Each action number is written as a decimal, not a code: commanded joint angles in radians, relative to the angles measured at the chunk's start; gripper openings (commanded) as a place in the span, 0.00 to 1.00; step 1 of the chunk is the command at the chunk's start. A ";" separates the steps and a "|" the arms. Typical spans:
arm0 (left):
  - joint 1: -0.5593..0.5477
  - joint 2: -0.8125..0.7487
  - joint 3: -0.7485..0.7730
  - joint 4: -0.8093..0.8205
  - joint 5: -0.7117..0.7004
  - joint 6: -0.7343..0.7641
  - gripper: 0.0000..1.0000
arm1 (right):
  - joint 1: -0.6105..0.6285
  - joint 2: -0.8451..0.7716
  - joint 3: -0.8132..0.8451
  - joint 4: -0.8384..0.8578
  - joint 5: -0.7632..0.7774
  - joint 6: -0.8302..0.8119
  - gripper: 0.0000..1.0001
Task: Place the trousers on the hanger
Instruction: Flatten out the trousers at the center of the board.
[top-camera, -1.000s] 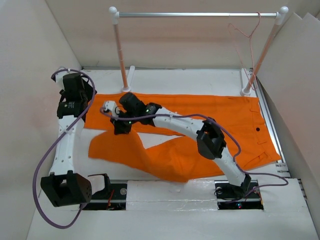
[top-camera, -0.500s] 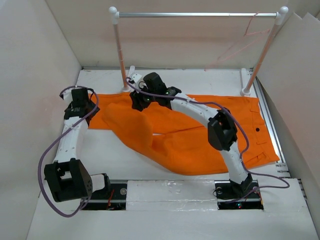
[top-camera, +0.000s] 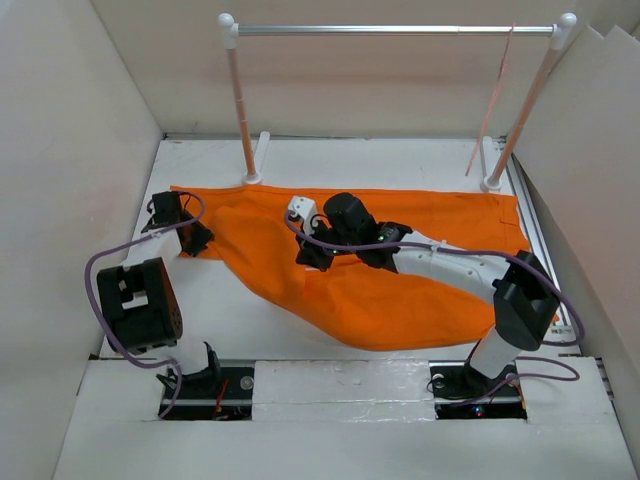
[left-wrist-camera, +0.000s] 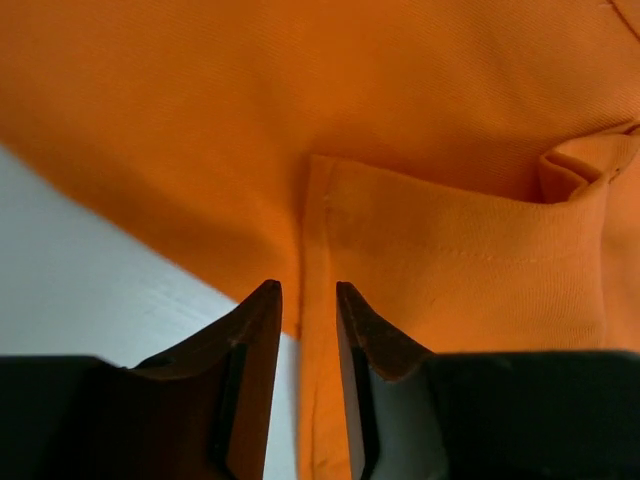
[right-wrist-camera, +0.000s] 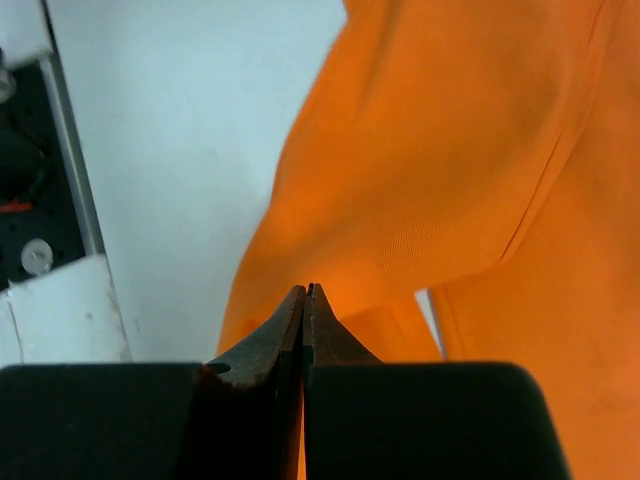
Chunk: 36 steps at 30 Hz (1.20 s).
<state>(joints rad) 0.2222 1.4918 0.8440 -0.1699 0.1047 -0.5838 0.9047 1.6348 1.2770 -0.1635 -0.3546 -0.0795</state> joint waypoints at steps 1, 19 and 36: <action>-0.026 0.053 0.081 0.098 0.073 0.027 0.26 | -0.009 -0.003 -0.050 0.058 -0.023 0.015 0.03; -0.037 0.298 0.239 -0.014 -0.111 0.050 0.35 | 0.011 -0.004 -0.019 0.012 -0.011 0.017 0.23; -0.037 0.249 0.188 0.012 -0.011 0.053 0.00 | 0.011 0.020 0.021 0.010 -0.018 0.026 0.23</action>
<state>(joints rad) 0.1856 1.7744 1.0554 -0.1440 0.0669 -0.5385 0.9058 1.6520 1.2518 -0.1749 -0.3588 -0.0589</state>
